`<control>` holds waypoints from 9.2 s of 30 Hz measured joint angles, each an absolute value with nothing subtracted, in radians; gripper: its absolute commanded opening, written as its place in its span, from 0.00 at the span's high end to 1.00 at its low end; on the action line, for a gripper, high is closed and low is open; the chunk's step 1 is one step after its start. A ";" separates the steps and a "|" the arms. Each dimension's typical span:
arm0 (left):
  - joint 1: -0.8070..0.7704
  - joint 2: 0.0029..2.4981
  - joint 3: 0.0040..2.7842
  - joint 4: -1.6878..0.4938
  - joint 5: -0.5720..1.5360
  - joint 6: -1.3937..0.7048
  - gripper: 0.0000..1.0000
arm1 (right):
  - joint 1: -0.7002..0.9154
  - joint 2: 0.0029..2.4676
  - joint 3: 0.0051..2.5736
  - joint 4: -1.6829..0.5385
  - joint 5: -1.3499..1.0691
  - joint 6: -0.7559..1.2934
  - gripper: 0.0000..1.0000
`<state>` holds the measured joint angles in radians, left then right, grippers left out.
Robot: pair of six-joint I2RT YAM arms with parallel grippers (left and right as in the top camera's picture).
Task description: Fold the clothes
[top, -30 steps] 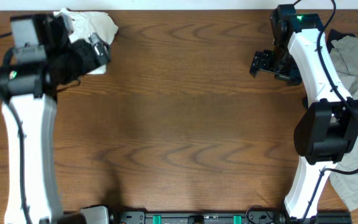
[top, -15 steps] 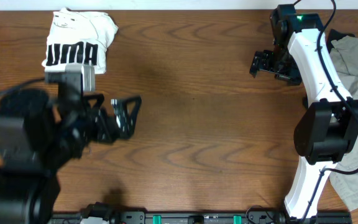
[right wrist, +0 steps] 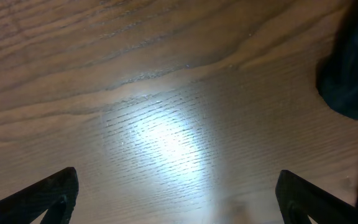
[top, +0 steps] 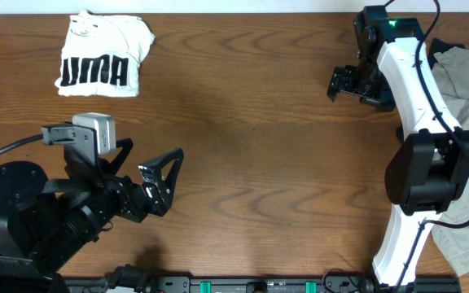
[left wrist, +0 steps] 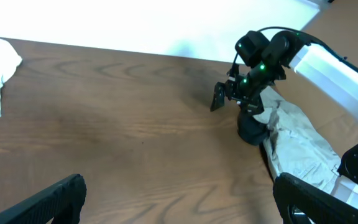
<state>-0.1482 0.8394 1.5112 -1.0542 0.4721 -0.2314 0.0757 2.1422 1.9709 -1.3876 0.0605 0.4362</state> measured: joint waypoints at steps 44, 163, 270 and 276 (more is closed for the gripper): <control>-0.051 0.092 0.069 0.185 0.202 -0.300 0.02 | 0.076 2.142 1.971 -1.388 0.061 0.436 0.01; 0.006 0.010 0.022 -0.022 0.163 0.076 0.02 | 0.258 0.831 0.840 -0.623 0.265 0.377 0.01; 0.006 0.010 0.022 -0.021 0.169 0.079 0.02 | -0.071 0.012 0.010 -0.070 -0.035 -0.005 0.01; 0.006 0.010 0.022 -0.021 0.169 0.079 0.02 | -0.071 0.012 0.010 -0.070 -0.035 -0.005 0.01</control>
<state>0.0055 0.0105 0.0219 -0.0208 0.1692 0.0792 -0.0711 0.0120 0.0101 -0.0700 -0.0345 -0.0051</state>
